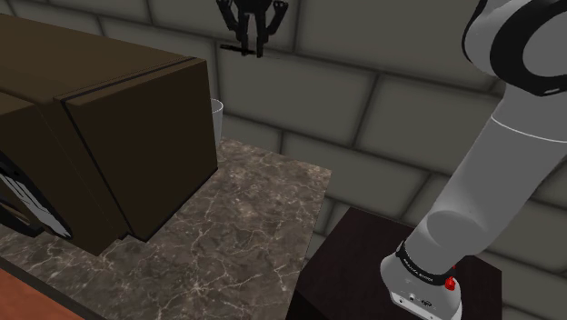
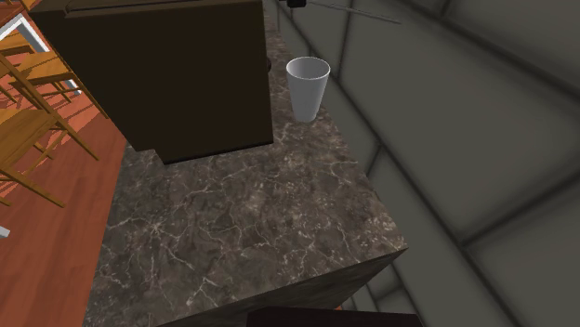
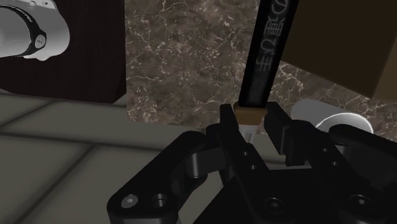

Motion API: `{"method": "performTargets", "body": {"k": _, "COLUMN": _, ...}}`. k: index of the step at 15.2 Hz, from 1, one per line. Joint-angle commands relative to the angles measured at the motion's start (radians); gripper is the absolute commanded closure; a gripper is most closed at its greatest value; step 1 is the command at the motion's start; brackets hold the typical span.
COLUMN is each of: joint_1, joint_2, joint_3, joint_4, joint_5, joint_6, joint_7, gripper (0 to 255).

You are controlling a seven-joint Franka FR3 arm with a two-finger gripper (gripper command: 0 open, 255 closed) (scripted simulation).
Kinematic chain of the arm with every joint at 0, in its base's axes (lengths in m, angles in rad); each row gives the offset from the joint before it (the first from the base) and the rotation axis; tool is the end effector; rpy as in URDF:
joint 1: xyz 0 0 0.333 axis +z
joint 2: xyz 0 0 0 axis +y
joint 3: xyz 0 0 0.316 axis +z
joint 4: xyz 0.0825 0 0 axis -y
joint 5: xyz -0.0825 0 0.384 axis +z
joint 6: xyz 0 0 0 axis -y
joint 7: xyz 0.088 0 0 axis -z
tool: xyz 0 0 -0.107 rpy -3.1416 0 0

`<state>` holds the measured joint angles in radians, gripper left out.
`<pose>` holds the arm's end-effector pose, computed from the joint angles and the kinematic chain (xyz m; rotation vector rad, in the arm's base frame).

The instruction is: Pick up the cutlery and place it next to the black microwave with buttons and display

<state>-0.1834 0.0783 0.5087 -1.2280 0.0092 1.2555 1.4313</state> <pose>0.5112 0.1575 0.7153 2.6726 -1.6457 -0.0976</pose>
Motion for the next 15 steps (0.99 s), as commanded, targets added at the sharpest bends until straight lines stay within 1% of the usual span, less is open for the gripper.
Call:
{"method": "performTargets", "body": {"k": 1, "joint_1": 0.009, "joint_2": 0.026, "joint_3": 0.006, "joint_4": 0.061, "joint_5": -0.013, "joint_6": -0.038, "joint_7": 0.011, "gripper": 255}}
{"method": "performTargets", "body": {"k": 4, "joint_1": 0.029, "joint_2": 0.073, "joint_3": 0.015, "joint_4": 0.165, "joint_5": -0.039, "joint_6": -0.101, "joint_7": 0.028, "gripper": 255}}
{"method": "performTargets", "body": {"k": 7, "joint_1": 0.061, "joint_2": 0.135, "joint_3": 0.025, "joint_4": 0.294, "joint_5": -0.075, "joint_6": -0.174, "joint_7": 0.047, "gripper": 255}}
{"method": "performTargets", "body": {"k": 8, "joint_1": 0.069, "joint_2": 0.146, "joint_3": 0.026, "joint_4": 0.318, "joint_5": -0.082, "joint_6": -0.188, "joint_7": 0.050, "gripper": 255}}
{"method": "performTargets", "body": {"k": 11, "joint_1": 0.107, "joint_2": 0.122, "joint_3": 0.051, "joint_4": 0.281, "joint_5": -0.069, "joint_6": -0.172, "joint_7": 0.122, "gripper": 255}}
{"method": "performTargets", "body": {"k": 15, "joint_1": 0.171, "joint_2": 0.117, "joint_3": 0.087, "joint_4": 0.269, "joint_5": -0.069, "joint_6": -0.162, "joint_7": 0.221, "gripper": 255}}
